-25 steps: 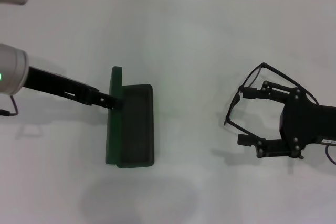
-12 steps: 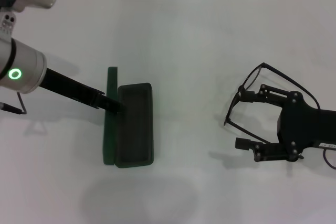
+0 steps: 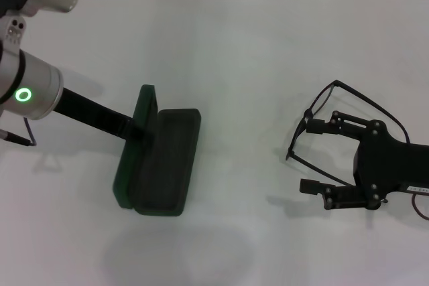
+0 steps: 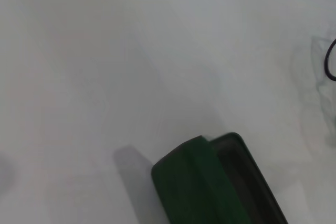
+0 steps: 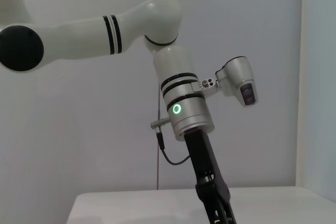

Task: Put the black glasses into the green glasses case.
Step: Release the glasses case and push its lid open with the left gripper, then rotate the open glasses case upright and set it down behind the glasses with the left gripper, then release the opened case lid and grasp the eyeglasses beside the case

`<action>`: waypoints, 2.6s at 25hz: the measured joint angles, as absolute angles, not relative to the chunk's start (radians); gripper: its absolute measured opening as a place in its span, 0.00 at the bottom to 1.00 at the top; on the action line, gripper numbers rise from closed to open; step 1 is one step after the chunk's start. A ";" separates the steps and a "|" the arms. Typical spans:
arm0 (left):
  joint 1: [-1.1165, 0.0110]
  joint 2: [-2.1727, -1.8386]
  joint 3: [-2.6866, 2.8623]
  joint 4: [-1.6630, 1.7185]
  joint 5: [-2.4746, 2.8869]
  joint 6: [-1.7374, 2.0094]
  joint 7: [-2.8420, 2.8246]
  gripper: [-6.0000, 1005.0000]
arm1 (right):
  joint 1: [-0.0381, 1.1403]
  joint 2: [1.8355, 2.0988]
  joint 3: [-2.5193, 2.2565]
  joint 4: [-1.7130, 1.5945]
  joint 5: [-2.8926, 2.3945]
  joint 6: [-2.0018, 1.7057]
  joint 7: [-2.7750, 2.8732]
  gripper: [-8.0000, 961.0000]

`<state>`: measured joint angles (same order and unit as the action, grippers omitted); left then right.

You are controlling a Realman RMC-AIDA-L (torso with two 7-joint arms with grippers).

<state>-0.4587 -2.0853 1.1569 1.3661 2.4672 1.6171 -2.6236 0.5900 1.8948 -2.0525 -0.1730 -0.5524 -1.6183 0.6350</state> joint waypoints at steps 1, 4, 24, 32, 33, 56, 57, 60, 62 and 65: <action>-0.459 -2.085 1.156 1.366 2.466 1.618 -2.624 0.63 | 0.589 1.895 -2.052 -0.173 -0.552 -1.618 0.635 0.92; -0.459 -2.083 1.154 1.366 2.465 1.621 -2.624 0.55 | 0.589 1.896 -2.052 -0.176 -0.553 -1.618 0.635 0.92; -0.577 -2.069 1.083 1.341 2.467 1.545 -2.275 0.21 | 0.562 1.923 -2.056 -0.181 -0.554 -1.630 0.587 0.91; -0.705 -2.084 1.235 1.220 2.493 1.258 -1.934 0.22 | 0.561 1.957 -2.058 -0.161 -0.555 -1.615 0.547 0.90; -0.729 -2.084 1.267 1.192 2.506 1.221 -1.918 0.22 | 0.561 1.959 -2.057 -0.159 -0.555 -1.614 0.546 0.90; -0.856 -2.091 1.471 1.059 2.571 1.213 -2.006 0.23 | 0.554 1.965 -2.054 -0.158 -0.555 -1.605 0.545 0.89; -0.859 -2.091 1.484 1.060 2.589 1.212 -2.029 0.23 | 0.554 1.965 -2.054 -0.158 -0.555 -1.605 0.545 0.89; -0.863 -2.092 1.526 1.067 2.624 1.206 -2.087 0.23 | 0.555 1.965 -2.054 -0.158 -0.555 -1.601 0.544 0.89; -0.860 -2.093 1.535 1.085 2.612 1.205 -2.096 0.24 | 0.553 1.966 -2.054 -0.158 -0.555 -1.583 0.544 0.89; -0.840 -2.093 1.522 1.136 2.512 1.204 -2.091 0.34 | 0.555 1.967 -2.054 -0.160 -0.554 -1.559 0.544 0.89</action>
<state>-0.8396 -2.0928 1.5221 1.1357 2.5123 1.2043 -2.0907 0.5546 1.9674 -2.0537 -0.1597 -0.5540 -1.5587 0.5436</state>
